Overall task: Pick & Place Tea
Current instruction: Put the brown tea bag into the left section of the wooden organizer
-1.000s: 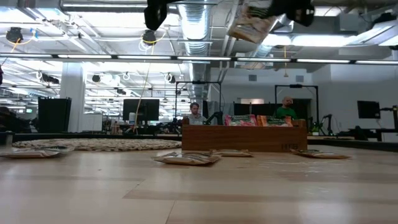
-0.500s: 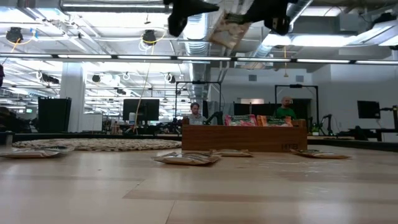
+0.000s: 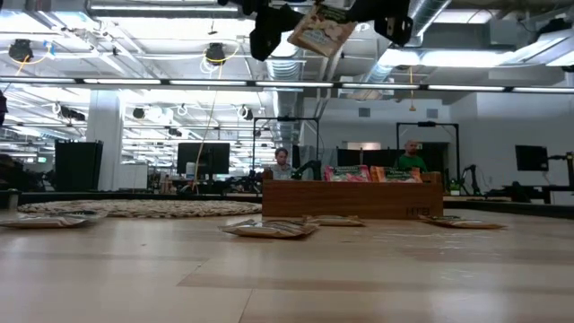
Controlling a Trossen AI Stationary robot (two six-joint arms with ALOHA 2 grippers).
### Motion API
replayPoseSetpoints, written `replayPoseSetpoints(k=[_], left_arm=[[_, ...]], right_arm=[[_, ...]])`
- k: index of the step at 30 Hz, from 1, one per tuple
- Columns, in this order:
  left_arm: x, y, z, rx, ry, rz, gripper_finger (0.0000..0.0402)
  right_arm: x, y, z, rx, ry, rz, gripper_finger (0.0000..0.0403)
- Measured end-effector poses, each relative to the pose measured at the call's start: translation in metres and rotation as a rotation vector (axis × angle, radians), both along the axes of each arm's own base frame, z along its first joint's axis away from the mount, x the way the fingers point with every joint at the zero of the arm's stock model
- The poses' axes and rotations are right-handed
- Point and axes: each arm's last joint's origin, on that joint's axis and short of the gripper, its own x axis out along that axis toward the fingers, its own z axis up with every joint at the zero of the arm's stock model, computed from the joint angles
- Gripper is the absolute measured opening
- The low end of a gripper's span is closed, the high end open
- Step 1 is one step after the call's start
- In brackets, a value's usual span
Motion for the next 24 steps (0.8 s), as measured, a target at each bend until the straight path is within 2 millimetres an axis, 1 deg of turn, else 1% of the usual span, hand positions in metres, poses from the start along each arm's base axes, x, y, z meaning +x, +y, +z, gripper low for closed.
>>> replayPoseSetpoints(k=[6, 15, 20, 24], left_arm=[[-0.0009, -0.0017, -0.0009, -0.027, 0.012, -0.06, 0.0156], [-0.0012, -0.0018, -0.002, -0.028, 0.023, -0.06, 0.0151], [-0.0008, -0.0018, -0.001, -0.027, 0.012, -0.06, 0.0124], [-0.0005, -0.0018, -0.0003, -0.027, 0.004, -0.061, 0.0076]], right_arm=[[0.0016, 0.0, 0.0097, -0.013, -0.03, 0.013, 0.0], [0.0027, 0.0002, 0.0085, -0.013, -0.025, 0.013, 0.0], [0.0032, 0.0003, 0.0079, -0.013, -0.023, 0.012, 0.0], [0.0036, 0.0003, 0.0084, -0.012, -0.03, 0.012, 0.0]])
